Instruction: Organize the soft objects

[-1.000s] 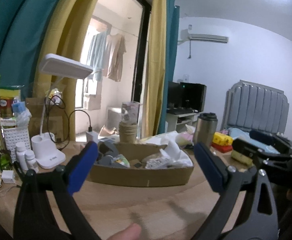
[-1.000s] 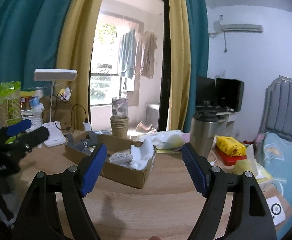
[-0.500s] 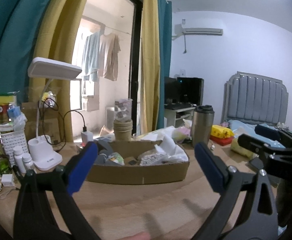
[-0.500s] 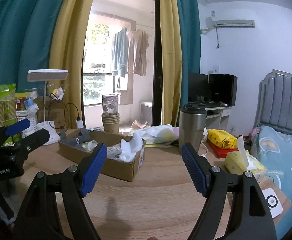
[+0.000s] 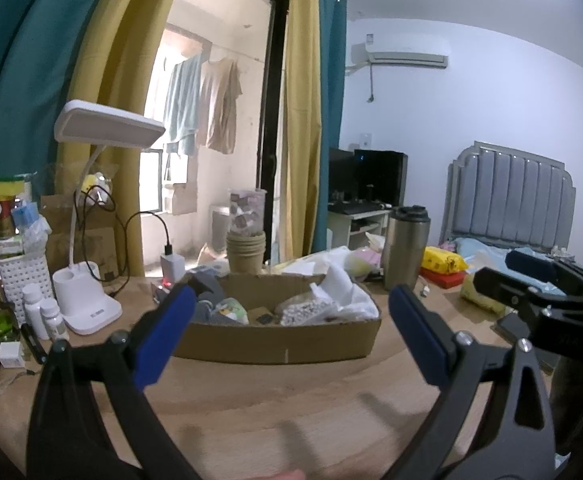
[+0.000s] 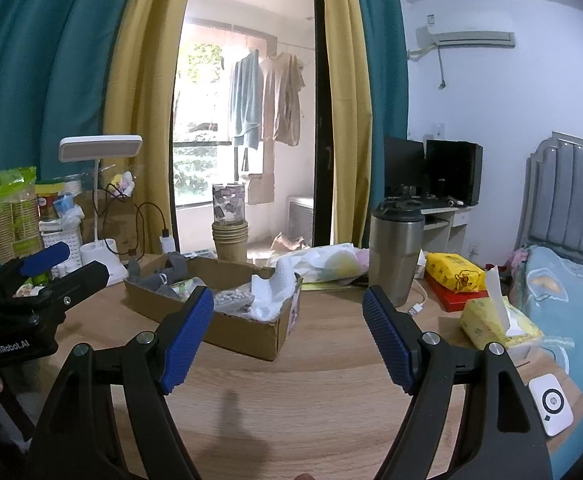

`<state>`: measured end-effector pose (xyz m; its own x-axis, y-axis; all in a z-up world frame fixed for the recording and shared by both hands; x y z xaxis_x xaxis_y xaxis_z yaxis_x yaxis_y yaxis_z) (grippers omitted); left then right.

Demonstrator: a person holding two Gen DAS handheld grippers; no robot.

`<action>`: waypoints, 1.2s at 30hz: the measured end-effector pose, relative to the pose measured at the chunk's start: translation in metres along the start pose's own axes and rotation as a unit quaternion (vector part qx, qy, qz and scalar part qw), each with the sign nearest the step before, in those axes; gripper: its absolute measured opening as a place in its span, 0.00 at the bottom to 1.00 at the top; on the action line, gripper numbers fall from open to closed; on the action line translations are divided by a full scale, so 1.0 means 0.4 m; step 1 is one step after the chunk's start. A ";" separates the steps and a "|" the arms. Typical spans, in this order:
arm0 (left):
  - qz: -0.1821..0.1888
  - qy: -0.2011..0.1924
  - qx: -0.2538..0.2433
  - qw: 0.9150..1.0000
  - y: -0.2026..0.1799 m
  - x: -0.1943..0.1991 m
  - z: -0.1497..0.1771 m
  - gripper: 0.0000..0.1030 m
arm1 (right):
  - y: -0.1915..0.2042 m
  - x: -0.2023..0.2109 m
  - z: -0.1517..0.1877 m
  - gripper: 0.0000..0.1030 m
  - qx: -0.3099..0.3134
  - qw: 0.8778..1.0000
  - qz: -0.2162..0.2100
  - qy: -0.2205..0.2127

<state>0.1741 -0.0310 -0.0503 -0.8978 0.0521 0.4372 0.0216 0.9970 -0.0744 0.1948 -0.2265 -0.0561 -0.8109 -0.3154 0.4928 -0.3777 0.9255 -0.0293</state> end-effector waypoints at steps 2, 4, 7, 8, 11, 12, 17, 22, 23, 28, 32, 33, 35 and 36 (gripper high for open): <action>-0.003 -0.001 -0.004 1.000 -0.001 0.000 0.000 0.96 | 0.003 -0.004 0.002 0.78 0.001 1.000 -0.001 0.004; -0.005 -0.001 -0.006 1.000 -0.001 -0.001 0.000 0.96 | 0.004 -0.003 0.002 0.78 0.001 1.000 -0.001 0.004; -0.006 0.001 -0.004 1.000 0.000 -0.004 0.001 0.96 | 0.003 -0.004 0.003 0.78 0.001 1.000 -0.001 0.004; -0.007 0.001 -0.003 1.000 0.001 -0.005 0.001 0.96 | 0.003 -0.004 0.002 0.78 0.001 1.000 -0.001 0.004; -0.007 0.001 -0.001 1.000 0.006 -0.006 0.001 0.96 | 0.005 -0.004 0.004 0.78 0.001 1.000 -0.001 0.005; -0.007 0.001 -0.001 1.000 0.006 -0.006 0.001 0.96 | 0.005 -0.004 0.004 0.78 0.001 1.000 -0.001 0.004; -0.006 0.003 0.001 1.000 0.008 -0.006 0.002 0.96 | 0.008 -0.008 0.004 0.78 0.001 1.000 0.001 0.004; -0.003 0.006 0.004 1.000 0.009 -0.009 0.007 0.96 | 0.010 -0.009 0.004 0.78 0.003 1.000 0.001 0.004; -0.004 0.006 0.005 1.000 0.009 -0.008 0.007 0.96 | 0.011 -0.009 0.004 0.78 0.003 1.000 0.001 0.004; -0.006 0.003 0.004 1.000 0.007 -0.009 0.008 0.96 | 0.014 -0.011 0.005 0.78 0.005 1.000 0.001 0.004; -0.006 0.003 0.005 1.000 0.006 -0.008 0.010 0.96 | 0.015 -0.011 0.004 0.78 0.004 1.000 0.001 0.004; -0.006 0.002 0.005 1.000 0.007 -0.008 0.009 0.96 | 0.014 -0.011 0.004 0.78 0.004 1.000 0.001 0.004; -0.007 0.002 0.007 1.000 0.004 -0.006 0.009 0.96 | 0.014 -0.011 0.004 0.78 0.004 1.000 0.001 0.004; -0.007 0.002 0.007 1.000 0.004 -0.005 0.008 0.96 | 0.014 -0.011 0.004 0.78 0.004 1.000 0.001 0.004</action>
<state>0.1744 -0.0296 -0.0543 -0.8963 0.0384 0.4418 0.0029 0.9967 -0.0807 0.1953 -0.2202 -0.0598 -0.8076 -0.3125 0.5001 -0.3801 0.9242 -0.0362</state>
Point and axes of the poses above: each gripper's, at about its wrist camera, not at the fingertips, and x roughly against the way its jaws point, y to its left, z to its underside, the point moved 10 cm from there along -x, roughly the way its jaws point, and after that the axes turned 15 degrees about y, right-handed, at the moved point
